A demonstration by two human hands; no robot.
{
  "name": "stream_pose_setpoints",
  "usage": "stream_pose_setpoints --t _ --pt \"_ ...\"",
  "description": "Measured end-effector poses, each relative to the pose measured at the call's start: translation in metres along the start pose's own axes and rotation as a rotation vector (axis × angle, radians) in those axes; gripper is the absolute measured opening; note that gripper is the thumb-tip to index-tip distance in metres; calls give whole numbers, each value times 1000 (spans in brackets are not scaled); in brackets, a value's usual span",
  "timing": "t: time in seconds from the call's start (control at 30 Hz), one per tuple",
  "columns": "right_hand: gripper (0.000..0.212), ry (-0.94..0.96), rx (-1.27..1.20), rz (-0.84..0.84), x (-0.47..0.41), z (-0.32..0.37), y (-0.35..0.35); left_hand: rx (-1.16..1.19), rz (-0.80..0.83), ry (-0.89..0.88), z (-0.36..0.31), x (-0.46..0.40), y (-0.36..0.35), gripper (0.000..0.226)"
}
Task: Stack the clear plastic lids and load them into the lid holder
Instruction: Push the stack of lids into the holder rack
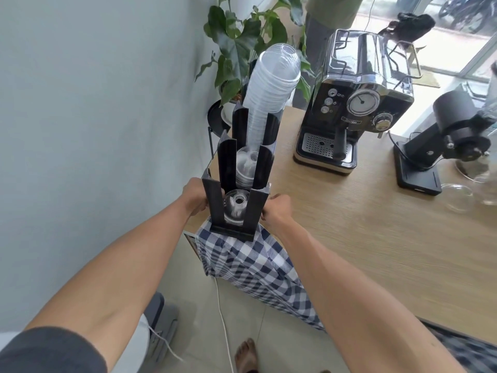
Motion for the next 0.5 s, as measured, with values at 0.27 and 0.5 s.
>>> stream_pose_setpoints --t 0.27,0.5 --pt "9 103 5 105 15 21 29 -34 -42 -77 -35 29 22 10" --pt "10 311 -21 87 38 70 77 -69 -256 -273 -115 69 44 11"
Point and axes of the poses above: each hand's wrist, its own x-axis away from the middle knuckle, its own y-axis out of the back of the hand, z = x × y, the point moved 5 cm from there along -x, towards the middle knuckle, and after that the axes turned 3 degrees about -z, right-handed, at the moved point
